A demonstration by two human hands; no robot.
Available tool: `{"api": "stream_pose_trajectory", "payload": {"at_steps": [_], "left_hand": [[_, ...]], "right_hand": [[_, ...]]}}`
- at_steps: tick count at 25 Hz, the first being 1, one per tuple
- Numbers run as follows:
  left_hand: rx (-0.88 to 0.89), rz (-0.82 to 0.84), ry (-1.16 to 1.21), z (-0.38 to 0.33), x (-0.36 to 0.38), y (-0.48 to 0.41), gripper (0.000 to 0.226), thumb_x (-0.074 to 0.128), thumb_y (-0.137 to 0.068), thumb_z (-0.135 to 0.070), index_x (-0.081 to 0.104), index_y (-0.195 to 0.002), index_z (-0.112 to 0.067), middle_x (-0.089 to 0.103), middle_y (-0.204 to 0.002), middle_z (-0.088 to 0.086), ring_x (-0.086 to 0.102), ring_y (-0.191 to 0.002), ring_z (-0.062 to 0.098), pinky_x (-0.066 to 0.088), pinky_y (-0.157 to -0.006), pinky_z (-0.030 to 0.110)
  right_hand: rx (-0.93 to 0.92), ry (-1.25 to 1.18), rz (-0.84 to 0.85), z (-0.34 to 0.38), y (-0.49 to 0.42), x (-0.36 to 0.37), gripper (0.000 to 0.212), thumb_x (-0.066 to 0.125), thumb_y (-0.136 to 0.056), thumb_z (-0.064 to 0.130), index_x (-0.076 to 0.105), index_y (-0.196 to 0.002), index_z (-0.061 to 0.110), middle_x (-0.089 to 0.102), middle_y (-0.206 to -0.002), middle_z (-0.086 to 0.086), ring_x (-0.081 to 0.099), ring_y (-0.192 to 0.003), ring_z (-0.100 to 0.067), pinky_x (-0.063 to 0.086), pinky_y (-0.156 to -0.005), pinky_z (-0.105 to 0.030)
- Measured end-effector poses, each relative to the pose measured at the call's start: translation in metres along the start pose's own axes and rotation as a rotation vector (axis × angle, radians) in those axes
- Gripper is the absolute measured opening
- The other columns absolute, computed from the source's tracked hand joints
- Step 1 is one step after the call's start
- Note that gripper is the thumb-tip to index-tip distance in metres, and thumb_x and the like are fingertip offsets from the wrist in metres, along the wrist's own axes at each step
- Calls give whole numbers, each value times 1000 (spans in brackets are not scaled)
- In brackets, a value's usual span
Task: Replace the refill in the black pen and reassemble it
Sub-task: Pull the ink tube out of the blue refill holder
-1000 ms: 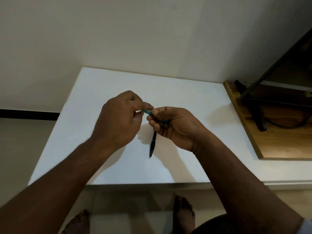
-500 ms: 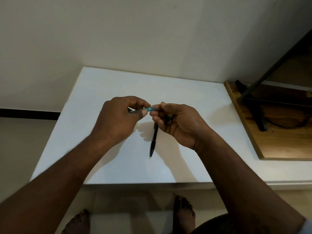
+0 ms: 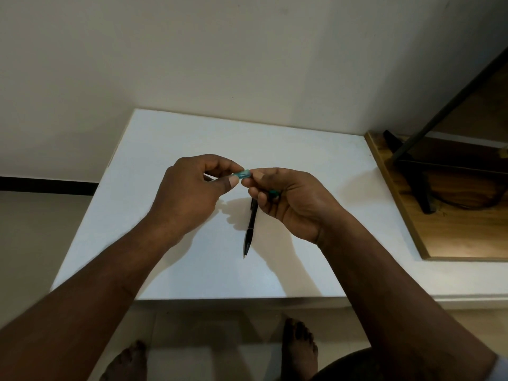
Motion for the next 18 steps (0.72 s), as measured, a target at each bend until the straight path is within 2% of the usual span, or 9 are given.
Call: {"api": "stream_pose_trajectory", "payload": {"at_steps": [5,11,18], "left_hand": [[-18,10,42,2,2,0,15,76,-93,-27,81,-102,-37,78,-94,-13,73,-90,13,62,-86,46],[-63,40,132,10,7,-2,14,76,-93,-25,81,-98,-38,78,-91,-13,75,-82,7,57,-68,23],[-225,130,387,19,22,4,11,75,-95,-18,79,-95,-28,82,-97,-1,76,-82,10,61,-77,33]], "right_hand": [[-17,32,-27,1,0,-1,12,64,-100,3,74,-106,0,81,-97,-15,72,-71,-13,57,-62,-20],[-88,123,-66,7,1,-3,10,66,-99,2,76,-99,3,81,-92,-13,71,-68,-12,54,-60,-20],[-244,341,-158,24,4,-7,4,76,-94,14,76,-92,11,80,-84,-5,64,-63,-10,46,-58,-24]]}}
Point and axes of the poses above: each hand's wrist, its own y-axis away from the middle knuckle, its own x-axis out of the palm, z = x × y, the point moved 7 cm from there along -y, towards the middle knuckle
